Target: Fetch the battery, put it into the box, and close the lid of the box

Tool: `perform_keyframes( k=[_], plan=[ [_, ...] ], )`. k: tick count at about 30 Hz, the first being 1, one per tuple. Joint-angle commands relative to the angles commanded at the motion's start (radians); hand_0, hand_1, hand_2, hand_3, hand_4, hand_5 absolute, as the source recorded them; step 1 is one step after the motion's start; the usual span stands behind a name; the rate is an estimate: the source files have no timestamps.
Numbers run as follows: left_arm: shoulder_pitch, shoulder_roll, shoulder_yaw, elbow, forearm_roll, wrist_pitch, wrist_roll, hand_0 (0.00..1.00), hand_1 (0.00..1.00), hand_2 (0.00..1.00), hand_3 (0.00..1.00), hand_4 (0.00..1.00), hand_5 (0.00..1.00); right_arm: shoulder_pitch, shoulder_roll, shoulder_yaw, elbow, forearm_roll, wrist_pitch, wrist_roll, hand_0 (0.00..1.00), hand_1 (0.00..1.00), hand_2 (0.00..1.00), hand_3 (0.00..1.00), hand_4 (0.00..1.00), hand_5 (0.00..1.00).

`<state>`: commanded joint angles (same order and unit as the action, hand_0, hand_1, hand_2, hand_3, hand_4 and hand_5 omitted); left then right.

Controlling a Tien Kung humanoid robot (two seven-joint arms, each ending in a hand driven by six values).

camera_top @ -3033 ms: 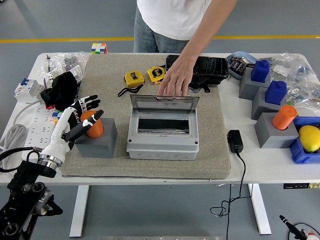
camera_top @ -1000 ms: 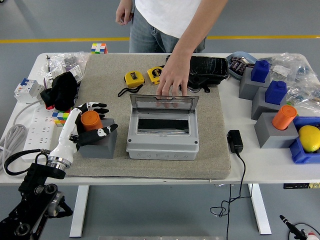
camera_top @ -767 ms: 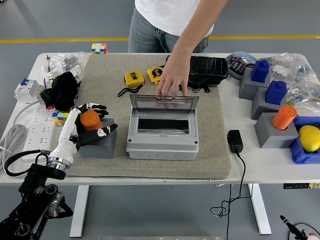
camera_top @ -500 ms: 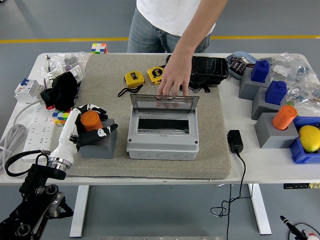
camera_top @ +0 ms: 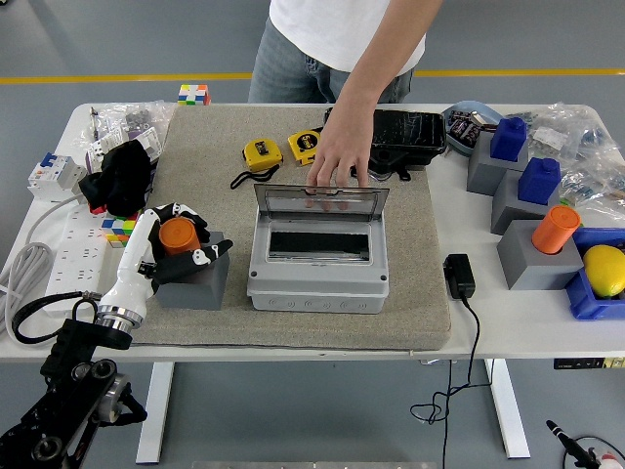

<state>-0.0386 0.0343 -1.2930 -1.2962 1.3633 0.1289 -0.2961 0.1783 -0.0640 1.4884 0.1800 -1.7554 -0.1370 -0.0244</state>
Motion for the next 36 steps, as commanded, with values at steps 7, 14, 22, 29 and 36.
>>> perform_keyframes(
  k=[7,14,22,29,36],
  plan=[
    [-0.001,-0.002,0.005,0.004,-0.002,0.003,0.000,0.180,0.320,0.347,0.327,0.998,0.009,-0.001,0.000,0.004,0.000,-0.003,0.001,0.000,0.941,0.918,0.841,0.822,0.998,0.998],
    [0.003,-0.004,0.015,0.012,-0.001,0.010,0.000,0.175,0.298,0.337,0.315,0.998,0.004,0.001,-0.001,0.003,0.000,-0.001,-0.001,0.000,0.941,0.918,0.841,0.822,0.998,0.998],
    [0.004,-0.004,0.021,0.014,0.008,0.031,0.003,0.131,0.197,0.243,0.242,0.998,0.002,-0.001,0.000,0.000,0.000,0.001,0.000,0.001,0.941,0.919,0.841,0.822,0.998,0.998],
    [0.006,-0.004,0.024,0.015,0.015,0.045,0.003,0.090,0.137,0.198,0.198,0.998,0.002,-0.003,0.000,-0.003,0.000,0.003,0.000,0.001,0.941,0.919,0.842,0.822,0.998,0.998],
    [0.005,-0.003,0.025,0.021,0.020,0.062,0.000,0.042,0.062,0.118,0.115,0.998,0.006,-0.002,-0.002,-0.003,0.000,0.001,0.000,0.000,0.942,0.919,0.842,0.822,0.998,0.998]
  ],
)
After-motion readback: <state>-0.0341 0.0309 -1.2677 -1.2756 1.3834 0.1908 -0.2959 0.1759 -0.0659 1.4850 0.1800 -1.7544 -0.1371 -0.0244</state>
